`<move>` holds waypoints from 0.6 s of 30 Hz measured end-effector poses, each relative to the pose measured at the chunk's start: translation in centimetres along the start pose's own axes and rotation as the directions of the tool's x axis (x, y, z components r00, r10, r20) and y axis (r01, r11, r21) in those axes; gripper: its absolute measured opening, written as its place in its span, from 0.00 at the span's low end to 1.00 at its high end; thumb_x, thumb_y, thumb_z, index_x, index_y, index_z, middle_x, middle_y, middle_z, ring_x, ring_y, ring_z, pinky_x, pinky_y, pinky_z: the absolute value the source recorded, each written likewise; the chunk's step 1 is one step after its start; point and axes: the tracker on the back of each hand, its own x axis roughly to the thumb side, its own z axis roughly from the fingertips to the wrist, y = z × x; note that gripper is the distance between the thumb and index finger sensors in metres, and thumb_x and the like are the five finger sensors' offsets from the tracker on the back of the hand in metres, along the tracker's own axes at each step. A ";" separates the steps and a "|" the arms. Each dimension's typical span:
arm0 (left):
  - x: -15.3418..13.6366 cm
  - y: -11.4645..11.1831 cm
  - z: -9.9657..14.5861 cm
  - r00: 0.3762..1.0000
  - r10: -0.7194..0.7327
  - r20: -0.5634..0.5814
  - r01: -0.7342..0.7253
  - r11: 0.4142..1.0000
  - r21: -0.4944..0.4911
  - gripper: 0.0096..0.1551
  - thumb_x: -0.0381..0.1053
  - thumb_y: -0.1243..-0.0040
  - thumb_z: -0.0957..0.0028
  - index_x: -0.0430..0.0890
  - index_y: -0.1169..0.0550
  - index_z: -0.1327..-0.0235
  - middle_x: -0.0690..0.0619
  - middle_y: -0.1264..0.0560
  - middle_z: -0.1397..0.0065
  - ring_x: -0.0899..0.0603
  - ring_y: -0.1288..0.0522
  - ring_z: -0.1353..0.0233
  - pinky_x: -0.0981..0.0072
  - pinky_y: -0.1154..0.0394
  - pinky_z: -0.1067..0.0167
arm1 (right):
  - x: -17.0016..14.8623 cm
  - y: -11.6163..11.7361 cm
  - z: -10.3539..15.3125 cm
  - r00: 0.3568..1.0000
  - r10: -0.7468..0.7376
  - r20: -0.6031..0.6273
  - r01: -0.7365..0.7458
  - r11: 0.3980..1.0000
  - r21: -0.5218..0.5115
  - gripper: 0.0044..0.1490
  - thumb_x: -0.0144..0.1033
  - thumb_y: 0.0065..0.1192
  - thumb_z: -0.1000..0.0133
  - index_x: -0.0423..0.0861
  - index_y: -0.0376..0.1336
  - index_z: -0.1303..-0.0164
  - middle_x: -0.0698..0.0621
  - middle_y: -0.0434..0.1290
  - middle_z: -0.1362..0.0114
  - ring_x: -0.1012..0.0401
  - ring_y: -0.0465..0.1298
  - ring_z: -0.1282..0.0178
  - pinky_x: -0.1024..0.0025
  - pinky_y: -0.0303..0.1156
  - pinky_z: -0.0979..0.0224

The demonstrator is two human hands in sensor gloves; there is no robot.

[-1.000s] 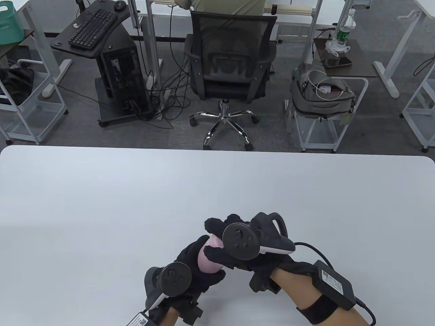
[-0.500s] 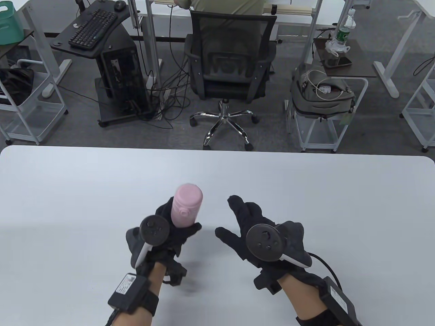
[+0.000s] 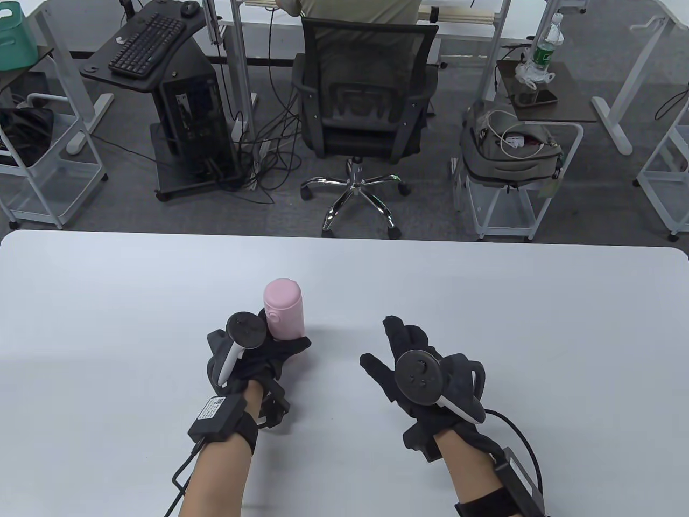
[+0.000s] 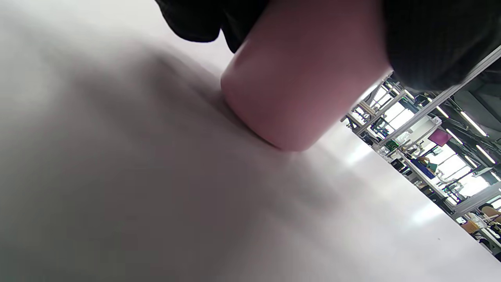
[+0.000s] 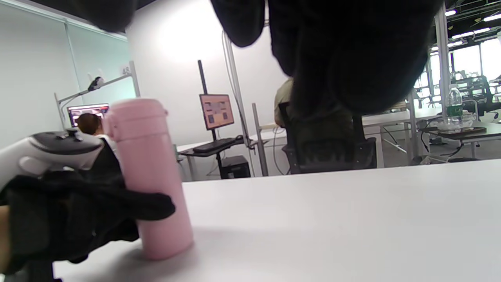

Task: Close thermos by twisting cap

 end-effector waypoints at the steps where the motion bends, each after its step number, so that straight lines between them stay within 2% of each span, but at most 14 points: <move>1: 0.1 0.0 0.0 1.000 -0.015 -0.003 0.015 1.000 0.003 0.75 0.77 0.31 0.72 0.64 0.61 0.19 0.63 0.46 0.14 0.58 0.37 0.16 0.64 0.34 0.15 | 0.0 0.1 0.0 1.000 0.001 -0.002 -0.001 1.000 0.002 0.54 0.63 0.42 0.30 0.31 0.46 0.11 0.23 0.62 0.20 0.33 0.76 0.35 0.41 0.78 0.41; 5: 0.1 0.0 0.1 0.999 -0.029 -0.016 0.029 1.000 0.004 0.74 0.78 0.33 0.72 0.63 0.60 0.18 0.64 0.46 0.13 0.57 0.38 0.15 0.59 0.34 0.16 | 0.2 0.6 0.3 1.000 0.002 -0.002 -0.002 1.000 0.007 0.54 0.63 0.42 0.30 0.31 0.45 0.10 0.22 0.60 0.19 0.31 0.73 0.31 0.37 0.75 0.39; 7: 0.2 0.2 0.4 0.997 -0.071 0.011 0.071 0.997 0.007 0.74 0.79 0.37 0.66 0.59 0.65 0.19 0.60 0.49 0.10 0.50 0.42 0.12 0.50 0.36 0.17 | 0.5 0.7 0.6 1.000 0.000 0.001 0.000 1.000 0.008 0.55 0.63 0.42 0.31 0.31 0.44 0.10 0.21 0.58 0.18 0.28 0.70 0.28 0.33 0.73 0.37; 9: 0.4 1.3 1.7 0.990 -0.104 0.098 0.099 0.994 0.056 0.71 0.79 0.40 0.55 0.51 0.68 0.21 0.46 0.56 0.10 0.37 0.50 0.13 0.36 0.43 0.21 | 0.8 0.8 1.1 1.000 0.004 0.011 -0.004 1.000 0.008 0.55 0.63 0.43 0.31 0.31 0.43 0.10 0.20 0.56 0.16 0.25 0.66 0.25 0.28 0.69 0.35; 11: 0.7 2.7 3.9 0.970 -0.165 0.178 0.140 0.980 0.144 0.70 0.76 0.40 0.46 0.46 0.68 0.22 0.37 0.59 0.13 0.27 0.55 0.17 0.31 0.47 0.25 | 1.1 1.0 1.8 0.999 0.035 0.013 -0.035 0.999 0.000 0.57 0.64 0.45 0.31 0.30 0.42 0.09 0.19 0.52 0.15 0.22 0.60 0.23 0.23 0.64 0.33; 12: 0.9 3.2 5.0 0.959 -0.207 0.193 0.173 0.969 0.178 0.71 0.77 0.39 0.47 0.45 0.68 0.21 0.34 0.59 0.13 0.25 0.55 0.18 0.30 0.47 0.26 | 1.2 1.2 2.1 0.998 0.053 0.015 -0.053 0.999 -0.002 0.58 0.64 0.45 0.32 0.31 0.41 0.09 0.19 0.50 0.14 0.21 0.57 0.22 0.20 0.61 0.33; 14: 1.1 3.9 8.5 0.915 -0.356 0.189 0.302 0.916 0.265 0.75 0.79 0.39 0.51 0.44 0.68 0.18 0.32 0.59 0.12 0.24 0.55 0.18 0.28 0.47 0.26 | 1.2 1.8 2.8 0.993 0.116 0.002 -0.116 0.993 -0.012 0.58 0.64 0.46 0.32 0.31 0.41 0.09 0.19 0.48 0.13 0.19 0.52 0.21 0.17 0.58 0.33; 15: 1.2 3.9 10.7 0.872 -0.459 0.171 0.389 0.861 0.326 0.74 0.80 0.40 0.51 0.45 0.66 0.16 0.32 0.58 0.12 0.23 0.54 0.18 0.28 0.47 0.27 | 1.2 2.4 3.3 0.987 0.158 -0.009 -0.158 0.987 -0.014 0.59 0.64 0.47 0.32 0.31 0.40 0.09 0.19 0.46 0.13 0.19 0.50 0.21 0.16 0.56 0.34; 18: 1.5 2.9 14.7 0.741 -0.662 0.111 0.580 0.715 0.391 0.70 0.82 0.43 0.51 0.49 0.60 0.12 0.33 0.54 0.10 0.24 0.52 0.17 0.28 0.45 0.26 | 1.1 4.1 4.2 0.972 0.234 -0.029 -0.234 0.972 0.001 0.59 0.63 0.47 0.32 0.30 0.39 0.09 0.18 0.43 0.13 0.17 0.48 0.22 0.15 0.54 0.34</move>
